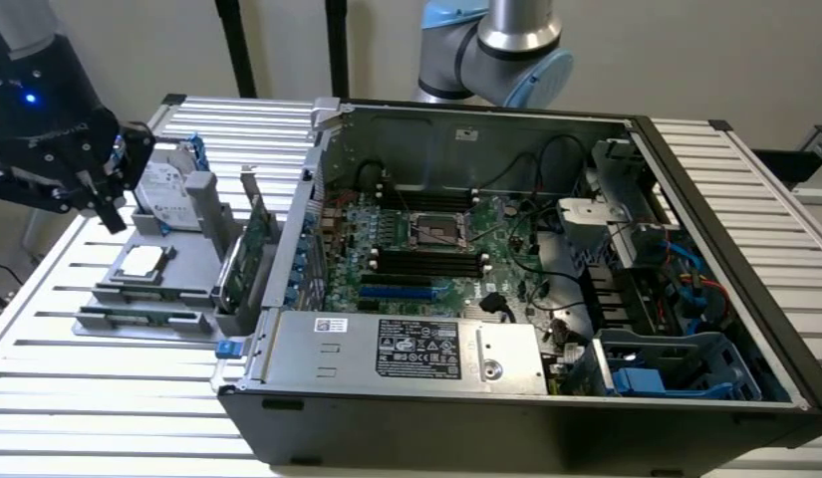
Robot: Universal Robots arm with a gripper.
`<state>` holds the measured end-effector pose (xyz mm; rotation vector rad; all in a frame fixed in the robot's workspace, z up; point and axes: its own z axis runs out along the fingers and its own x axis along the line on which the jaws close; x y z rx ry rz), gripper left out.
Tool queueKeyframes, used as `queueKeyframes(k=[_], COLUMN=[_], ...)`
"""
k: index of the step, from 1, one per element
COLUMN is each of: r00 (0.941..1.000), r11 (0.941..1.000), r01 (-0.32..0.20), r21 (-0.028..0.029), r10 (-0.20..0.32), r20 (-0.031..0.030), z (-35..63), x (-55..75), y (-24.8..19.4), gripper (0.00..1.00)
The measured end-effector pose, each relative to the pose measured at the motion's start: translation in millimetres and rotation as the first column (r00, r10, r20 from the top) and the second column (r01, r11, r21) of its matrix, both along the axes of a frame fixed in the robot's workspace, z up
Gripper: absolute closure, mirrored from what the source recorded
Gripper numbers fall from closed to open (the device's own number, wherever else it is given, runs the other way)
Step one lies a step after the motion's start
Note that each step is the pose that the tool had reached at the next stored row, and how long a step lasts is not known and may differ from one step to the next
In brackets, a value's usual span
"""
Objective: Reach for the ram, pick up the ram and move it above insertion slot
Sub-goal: 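Pick up the ram and move it above insertion slot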
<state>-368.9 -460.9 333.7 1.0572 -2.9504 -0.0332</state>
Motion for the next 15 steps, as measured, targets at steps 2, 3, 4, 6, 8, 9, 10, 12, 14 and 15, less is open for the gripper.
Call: queueKeyframes(k=[2,3,4,6,8,9,10,12,14,15], r00=[0.9993,0.9985,0.9973,0.9941,0.9893,0.9866,0.9835,0.9762,0.9678,0.9628], r11=[0.9993,0.9985,0.9973,0.9941,0.9893,0.9866,0.9835,0.9762,0.9678,0.9628], r01=[-0.037,-0.055,-0.073,-0.109,-0.146,-0.163,-0.181,-0.217,-0.252,-0.27], r21=[0.0,0.0,0.0,0.0,0.0,0.0,0.0,0.0,0.0,0.0], r10=[0.037,0.055,0.073,0.109,0.146,0.163,0.181,0.217,0.252,0.27], r20=[0.0,0.0,0.0,0.0,-0.0001,-0.0001,0.0,-0.0001,0.0,0.0], z=[-0.5,-0.8,-1.0,-1.6,-2.2,-2.5,-2.8,-3.4,-4.0,-4.3], x=[0.0,0.0,0.0,0.0,0.0,0.0,0.0,0.0,0.0,-0.1], y=[0.0,0.0,0.0,0.0,0.0,0.0,0.0,0.0,0.0,0.0], gripper=[0.89,0.89,0.89,0.89,0.89,0.89,0.89,0.89,0.89,0.89])
